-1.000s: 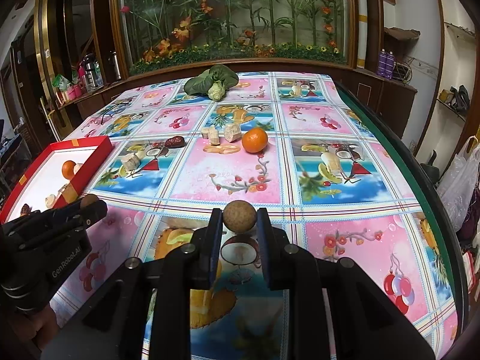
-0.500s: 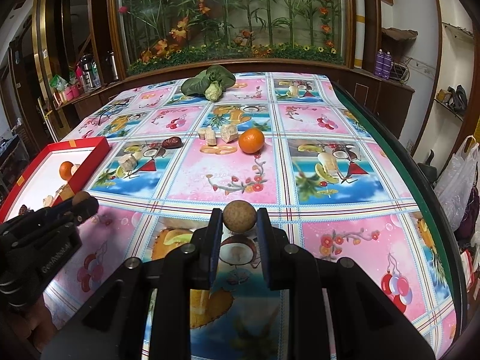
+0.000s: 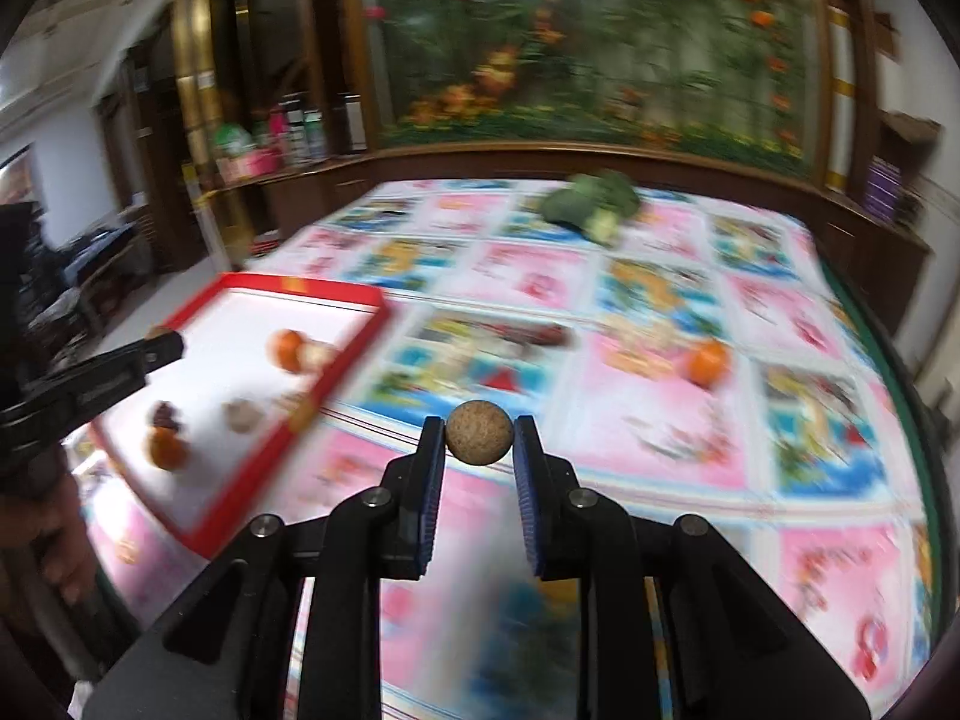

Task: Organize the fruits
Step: 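Carry both brown round fruits over the red tray and open both tools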

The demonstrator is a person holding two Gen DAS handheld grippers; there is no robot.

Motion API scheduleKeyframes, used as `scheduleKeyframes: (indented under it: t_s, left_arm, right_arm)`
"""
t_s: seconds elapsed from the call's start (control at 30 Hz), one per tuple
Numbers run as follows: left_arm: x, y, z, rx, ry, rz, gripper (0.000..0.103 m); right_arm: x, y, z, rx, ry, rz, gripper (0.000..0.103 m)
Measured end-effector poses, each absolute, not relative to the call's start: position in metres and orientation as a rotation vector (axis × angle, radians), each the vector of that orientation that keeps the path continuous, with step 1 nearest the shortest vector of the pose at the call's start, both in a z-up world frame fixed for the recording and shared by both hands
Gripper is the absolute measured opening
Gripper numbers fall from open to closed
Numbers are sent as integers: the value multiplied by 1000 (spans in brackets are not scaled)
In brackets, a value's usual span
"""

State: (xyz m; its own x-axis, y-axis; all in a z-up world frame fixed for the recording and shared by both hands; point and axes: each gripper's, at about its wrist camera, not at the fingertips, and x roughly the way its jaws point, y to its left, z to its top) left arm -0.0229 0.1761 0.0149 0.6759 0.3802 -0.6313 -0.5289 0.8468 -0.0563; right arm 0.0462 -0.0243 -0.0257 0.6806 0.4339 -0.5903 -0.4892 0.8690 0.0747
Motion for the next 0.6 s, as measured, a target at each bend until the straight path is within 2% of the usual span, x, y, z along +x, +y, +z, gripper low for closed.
scheduleKeyframes:
  t_s: [0.37,0.6]
  left_arm:
    - [-23,237,-6,-263,736,605,21]
    - [-22,252,-16,-273,767,642,21]
  right_arm:
    - [56,103,-32,-169,676,772,25]
    - [69,134,-48,-188,716,798,25]
